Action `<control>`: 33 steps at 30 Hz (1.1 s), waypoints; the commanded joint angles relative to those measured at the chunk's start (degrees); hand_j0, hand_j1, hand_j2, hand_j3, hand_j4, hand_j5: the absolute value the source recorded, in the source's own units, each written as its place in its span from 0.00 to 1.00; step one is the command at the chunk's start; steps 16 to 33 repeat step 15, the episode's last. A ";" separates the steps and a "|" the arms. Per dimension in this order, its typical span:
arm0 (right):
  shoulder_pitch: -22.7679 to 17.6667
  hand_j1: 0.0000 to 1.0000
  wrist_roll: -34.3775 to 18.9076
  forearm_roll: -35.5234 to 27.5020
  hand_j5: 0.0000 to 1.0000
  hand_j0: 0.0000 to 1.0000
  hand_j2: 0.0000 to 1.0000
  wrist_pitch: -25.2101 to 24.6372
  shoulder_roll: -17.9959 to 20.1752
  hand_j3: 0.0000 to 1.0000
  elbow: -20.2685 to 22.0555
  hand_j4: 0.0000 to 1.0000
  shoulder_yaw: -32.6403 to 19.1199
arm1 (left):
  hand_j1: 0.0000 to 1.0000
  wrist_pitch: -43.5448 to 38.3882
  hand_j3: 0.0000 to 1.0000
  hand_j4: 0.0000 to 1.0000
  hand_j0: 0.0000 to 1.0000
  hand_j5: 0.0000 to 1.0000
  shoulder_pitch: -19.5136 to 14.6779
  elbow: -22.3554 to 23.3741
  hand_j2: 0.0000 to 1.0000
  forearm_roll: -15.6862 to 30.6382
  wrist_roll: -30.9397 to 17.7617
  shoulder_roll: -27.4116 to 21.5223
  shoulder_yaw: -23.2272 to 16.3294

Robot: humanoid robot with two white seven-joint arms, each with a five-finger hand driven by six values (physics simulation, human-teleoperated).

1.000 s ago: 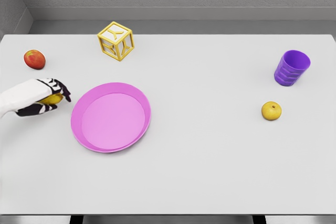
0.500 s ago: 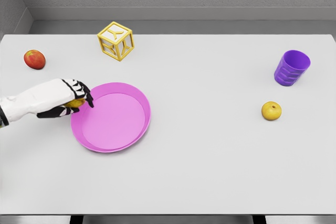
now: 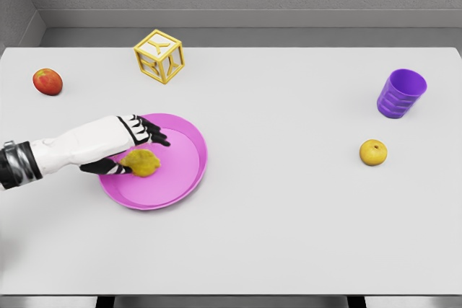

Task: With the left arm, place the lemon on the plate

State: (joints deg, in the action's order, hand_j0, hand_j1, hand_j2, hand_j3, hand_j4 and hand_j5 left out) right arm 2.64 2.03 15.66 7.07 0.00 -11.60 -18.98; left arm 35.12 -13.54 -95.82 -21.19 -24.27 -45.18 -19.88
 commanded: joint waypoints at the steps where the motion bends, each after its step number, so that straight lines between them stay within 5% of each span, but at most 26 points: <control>1: 0.00 1.00 -0.01 -0.01 1.00 1.00 1.00 -0.04 0.00 1.00 -0.01 1.00 0.00 | 1.00 -0.12 1.00 1.00 1.00 1.00 0.00 0.02 1.00 0.44 0.01 -0.26 0.11; 6: 0.00 1.00 -0.01 -0.01 1.00 1.00 1.00 0.04 0.00 1.00 -0.01 1.00 0.00 | 1.00 -0.12 1.00 1.00 1.00 1.00 0.09 1.24 1.00 1.15 0.10 -4.13 3.71; 12: 0.00 1.00 -0.01 -0.01 1.00 1.00 1.00 -0.04 0.00 1.00 -0.01 1.00 0.00 | 1.00 -0.12 1.00 1.00 1.00 1.00 0.79 8.01 1.00 2.38 0.10 -4.57 9.77; 33: 0.00 1.00 -0.01 -0.01 1.00 1.00 1.00 0.04 0.00 1.00 -0.01 1.00 0.00 | 1.00 -0.12 1.00 1.00 1.00 1.00 2.19 9.42 1.00 2.29 0.01 -4.57 8.98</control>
